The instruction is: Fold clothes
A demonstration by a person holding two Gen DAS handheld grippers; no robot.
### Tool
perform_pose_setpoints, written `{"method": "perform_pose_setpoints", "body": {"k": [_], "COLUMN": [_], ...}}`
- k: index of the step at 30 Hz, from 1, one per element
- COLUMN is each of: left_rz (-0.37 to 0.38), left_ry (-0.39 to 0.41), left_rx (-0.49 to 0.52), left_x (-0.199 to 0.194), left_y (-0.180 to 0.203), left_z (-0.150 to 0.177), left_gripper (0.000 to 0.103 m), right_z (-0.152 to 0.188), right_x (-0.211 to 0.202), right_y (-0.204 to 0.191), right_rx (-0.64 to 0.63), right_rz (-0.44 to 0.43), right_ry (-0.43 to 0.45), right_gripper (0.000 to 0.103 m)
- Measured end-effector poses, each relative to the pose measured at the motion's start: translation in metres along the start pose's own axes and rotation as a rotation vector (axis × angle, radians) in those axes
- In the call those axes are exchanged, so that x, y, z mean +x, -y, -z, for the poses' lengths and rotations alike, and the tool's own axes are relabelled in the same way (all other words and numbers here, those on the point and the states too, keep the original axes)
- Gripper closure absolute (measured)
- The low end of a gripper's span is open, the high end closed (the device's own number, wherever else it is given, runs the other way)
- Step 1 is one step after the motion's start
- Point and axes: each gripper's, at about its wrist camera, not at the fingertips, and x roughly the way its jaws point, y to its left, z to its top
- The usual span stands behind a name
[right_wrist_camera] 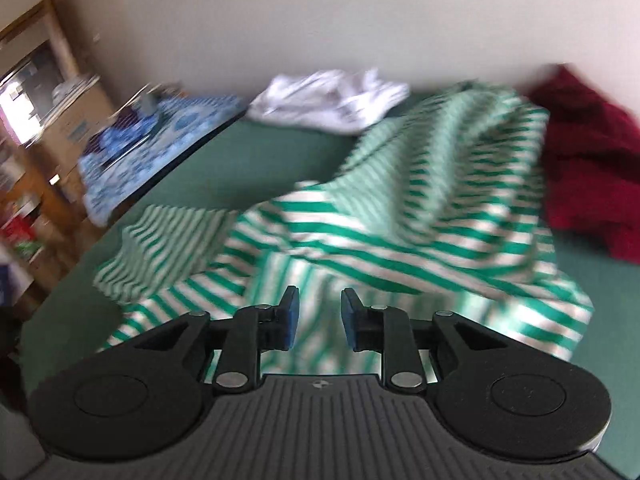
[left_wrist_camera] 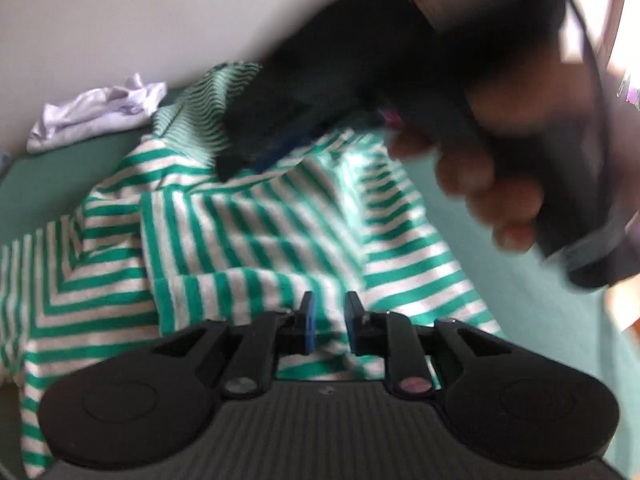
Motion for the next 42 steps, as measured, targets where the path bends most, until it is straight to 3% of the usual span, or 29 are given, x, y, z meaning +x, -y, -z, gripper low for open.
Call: {"method": "perform_pose_setpoints", "body": {"k": [2, 4, 6, 7, 8, 13, 16, 18, 21, 22, 24, 26, 28, 29, 31, 32, 34, 37, 39, 41, 42], "left_rz": [0.019, 0.028, 0.038, 0.041, 0.043, 0.053, 0.082, 0.101, 0.09, 0.085, 0.08, 0.1, 0.097, 0.074, 0.037, 0.018, -0.02, -0.135, -0.213, -0.29, -0.321], "left_ry": [-0.01, -0.011, -0.005, -0.003, -0.001, -0.003, -0.032, -0.031, -0.022, -0.023, -0.036, -0.054, -0.037, -0.036, -0.055, -0.069, -0.1, -0.178, -0.215, -0.252, -0.264], "left_rx": [-0.029, -0.042, -0.056, -0.051, -0.045, -0.041, -0.075, -0.089, -0.064, -0.042, -0.012, -0.014, -0.035, -0.047, -0.109, -0.144, -0.213, -0.233, -0.212, -0.191, -0.182], "left_x": [0.006, 0.003, 0.0, -0.002, -0.004, -0.011, -0.012, -0.009, -0.006, -0.005, -0.006, -0.016, -0.035, -0.046, -0.067, -0.077, -0.097, -0.126, -0.146, -0.167, -0.174], "left_y": [-0.005, -0.006, -0.007, -0.007, -0.008, -0.011, -0.016, -0.021, -0.013, -0.011, -0.007, -0.007, -0.011, -0.012, -0.023, -0.032, -0.05, -0.067, -0.067, -0.067, -0.066], "left_z": [0.005, 0.008, 0.011, 0.014, 0.017, 0.025, 0.022, 0.022, 0.02, 0.019, 0.018, 0.019, 0.025, 0.03, 0.044, 0.052, 0.068, 0.102, 0.123, 0.144, 0.151], "left_gripper": [0.09, 0.089, 0.089, 0.089, 0.089, 0.087, 0.083, 0.076, 0.074, 0.069, 0.069, 0.07, 0.069, 0.069, 0.069, 0.07, 0.07, 0.07, 0.069, 0.06, 0.061], "right_z": [-0.009, -0.016, -0.019, -0.021, -0.024, -0.034, -0.031, -0.022, -0.006, -0.001, 0.001, 0.003, 0.012, 0.018, 0.034, 0.042, 0.057, 0.064, 0.068, 0.078, 0.083], "right_x": [0.024, 0.045, 0.068, 0.076, 0.08, 0.093, 0.07, 0.052, 0.053, 0.057, 0.057, 0.042, 0.019, 0.009, 0.005, 0.006, 0.001, -0.015, -0.028, -0.029, -0.032], "right_y": [-0.007, -0.009, -0.013, -0.014, -0.016, -0.008, -0.003, -0.004, -0.001, 0.001, 0.007, 0.01, 0.01, 0.01, 0.004, 0.001, -0.005, -0.01, -0.006, -0.006, -0.009], "right_rx": [-0.014, -0.009, 0.002, 0.011, 0.018, 0.061, 0.108, 0.127, 0.149, 0.15, 0.168, 0.215, 0.236, 0.237, 0.209, 0.184, 0.125, 0.099, 0.172, 0.243, 0.258], "right_rz": [-0.035, -0.044, -0.068, -0.046, -0.021, 0.04, 0.015, -0.059, -0.071, -0.063, -0.069, -0.082, -0.155, -0.204, -0.134, -0.074, -0.04, -0.014, -0.099, -0.157, -0.165], "right_ry": [-0.071, -0.114, -0.178, -0.179, -0.153, -0.055, -0.006, -0.002, -0.099, -0.109, -0.069, -0.021, 0.023, 0.031, -0.027, -0.065, -0.039, 0.03, 0.093, 0.099, 0.101], "right_gripper": [0.069, 0.069, 0.073, 0.083, 0.091, 0.095, 0.084, 0.084, 0.084, 0.093, 0.095, 0.082, 0.08, 0.073, 0.068, 0.07, 0.075, 0.075, 0.075, 0.075, 0.074]}}
